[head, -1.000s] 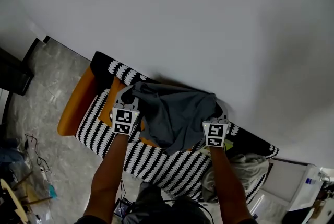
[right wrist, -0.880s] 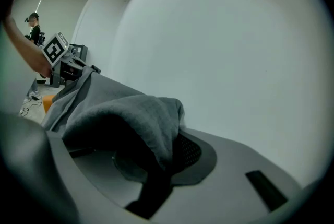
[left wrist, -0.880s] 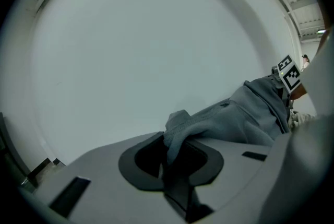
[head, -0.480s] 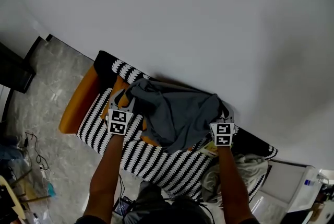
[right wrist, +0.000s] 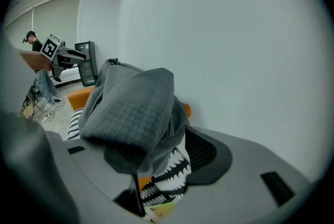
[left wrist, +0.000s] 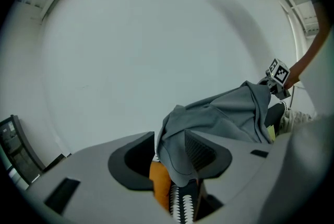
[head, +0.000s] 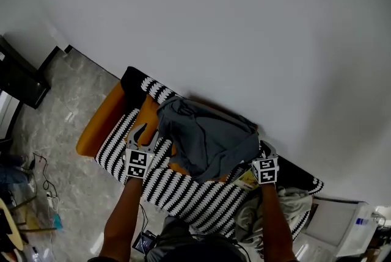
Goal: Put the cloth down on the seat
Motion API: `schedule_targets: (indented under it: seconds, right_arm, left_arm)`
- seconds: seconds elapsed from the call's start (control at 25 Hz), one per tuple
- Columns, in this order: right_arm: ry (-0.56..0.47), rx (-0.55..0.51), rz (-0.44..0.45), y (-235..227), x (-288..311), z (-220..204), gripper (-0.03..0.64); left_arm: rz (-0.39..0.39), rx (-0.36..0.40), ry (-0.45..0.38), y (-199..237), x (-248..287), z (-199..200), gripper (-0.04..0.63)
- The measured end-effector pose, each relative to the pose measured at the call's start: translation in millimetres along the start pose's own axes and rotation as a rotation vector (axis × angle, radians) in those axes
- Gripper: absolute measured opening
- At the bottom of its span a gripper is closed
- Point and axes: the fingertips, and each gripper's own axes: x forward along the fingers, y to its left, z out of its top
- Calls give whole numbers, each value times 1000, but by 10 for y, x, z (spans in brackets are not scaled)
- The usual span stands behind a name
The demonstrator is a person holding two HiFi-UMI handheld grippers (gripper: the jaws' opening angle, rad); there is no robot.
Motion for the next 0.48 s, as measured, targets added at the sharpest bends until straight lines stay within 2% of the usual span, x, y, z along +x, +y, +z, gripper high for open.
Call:
schedule_targets:
  seconds: [0.28, 0.48]
  right_arm:
    - [87, 79, 141, 201, -247, -338, 222]
    - [89, 189, 156, 163, -548, -551, 222]
  left_arm:
    - [8, 39, -66, -230, -573, 324, 178]
    - [9, 68, -107, -500, -973, 531, 178]
